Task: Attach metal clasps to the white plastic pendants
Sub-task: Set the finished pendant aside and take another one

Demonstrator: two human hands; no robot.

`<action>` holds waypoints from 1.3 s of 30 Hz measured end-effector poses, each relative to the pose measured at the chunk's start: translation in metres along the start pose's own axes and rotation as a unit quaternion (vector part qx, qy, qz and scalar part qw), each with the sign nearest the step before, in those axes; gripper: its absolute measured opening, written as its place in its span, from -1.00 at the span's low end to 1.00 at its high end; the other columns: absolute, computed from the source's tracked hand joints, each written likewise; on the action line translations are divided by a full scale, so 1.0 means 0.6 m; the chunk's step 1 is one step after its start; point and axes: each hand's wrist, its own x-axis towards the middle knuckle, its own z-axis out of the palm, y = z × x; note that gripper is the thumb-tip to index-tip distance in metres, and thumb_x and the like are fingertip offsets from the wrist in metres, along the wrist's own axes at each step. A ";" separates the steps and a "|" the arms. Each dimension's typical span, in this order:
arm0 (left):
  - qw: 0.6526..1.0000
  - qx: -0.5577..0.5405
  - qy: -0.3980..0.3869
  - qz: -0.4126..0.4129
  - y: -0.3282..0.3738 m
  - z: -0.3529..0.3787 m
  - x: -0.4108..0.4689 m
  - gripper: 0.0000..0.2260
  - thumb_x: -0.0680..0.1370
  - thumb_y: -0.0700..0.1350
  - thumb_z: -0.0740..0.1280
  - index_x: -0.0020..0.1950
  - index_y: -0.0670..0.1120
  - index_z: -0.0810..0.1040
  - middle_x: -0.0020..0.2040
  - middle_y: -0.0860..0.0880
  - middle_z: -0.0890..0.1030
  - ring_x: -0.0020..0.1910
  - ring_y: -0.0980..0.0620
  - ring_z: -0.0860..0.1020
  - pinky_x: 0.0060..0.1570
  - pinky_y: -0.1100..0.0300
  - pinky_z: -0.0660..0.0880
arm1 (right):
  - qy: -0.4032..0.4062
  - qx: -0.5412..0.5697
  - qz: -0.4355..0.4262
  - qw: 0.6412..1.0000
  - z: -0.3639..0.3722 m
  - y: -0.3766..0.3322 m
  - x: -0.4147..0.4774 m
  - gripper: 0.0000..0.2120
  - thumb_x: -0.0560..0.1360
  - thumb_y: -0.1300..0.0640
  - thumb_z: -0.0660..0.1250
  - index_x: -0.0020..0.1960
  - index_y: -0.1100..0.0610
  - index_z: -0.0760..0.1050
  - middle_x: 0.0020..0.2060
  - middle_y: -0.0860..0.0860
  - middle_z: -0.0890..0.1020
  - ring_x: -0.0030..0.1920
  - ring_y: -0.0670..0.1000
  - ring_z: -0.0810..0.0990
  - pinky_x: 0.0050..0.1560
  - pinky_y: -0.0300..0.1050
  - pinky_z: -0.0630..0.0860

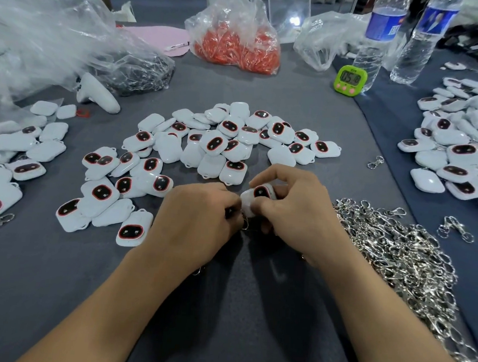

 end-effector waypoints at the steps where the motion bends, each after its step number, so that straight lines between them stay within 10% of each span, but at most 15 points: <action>1: 1.000 0.016 0.018 -0.001 0.002 0.001 -0.001 -0.92 0.45 -0.04 0.48 -0.22 -0.01 0.69 -0.30 0.03 0.60 -0.30 0.00 0.54 -0.32 0.07 0.44 | -0.003 0.034 0.021 0.999 0.000 0.001 0.002 -0.78 0.39 0.27 0.42 -0.14 -0.06 0.62 -0.37 0.03 0.69 -0.49 -0.01 0.59 -0.50 -0.21 0.46; 9: 0.997 0.031 0.075 -0.002 -0.006 0.004 -0.002 -0.88 0.39 -0.08 0.49 -0.34 0.00 0.62 -0.39 0.05 0.55 -0.39 0.04 0.49 -0.41 0.13 0.35 | -0.048 0.176 0.093 0.979 0.001 0.003 0.008 -0.82 0.45 0.40 0.39 -0.05 0.16 0.60 -0.42 0.19 0.63 -0.52 0.05 0.49 -0.56 -0.19 0.37; 22: 0.906 -0.397 0.058 -0.137 -0.028 0.009 0.014 -0.86 0.42 -0.09 0.56 -0.12 0.17 0.75 -0.18 0.19 0.73 -0.14 0.22 0.69 -0.11 0.41 0.54 | -0.099 0.349 0.158 0.918 -0.023 0.000 0.019 -0.81 0.49 0.44 0.29 -0.08 0.20 0.59 -0.39 0.11 0.61 -0.58 -0.02 0.42 -0.62 -0.28 0.24; 39: 0.941 -0.326 -0.059 -0.062 -0.033 -0.022 0.011 -0.84 0.38 -0.11 0.59 -0.27 0.16 0.71 -0.32 0.16 0.68 -0.31 0.25 0.57 -0.22 0.41 0.43 | -0.161 0.279 0.132 0.938 -0.028 -0.004 0.008 -0.78 0.48 0.48 0.27 -0.10 0.23 0.59 -0.39 0.08 0.56 -0.60 -0.04 0.36 -0.62 -0.30 0.17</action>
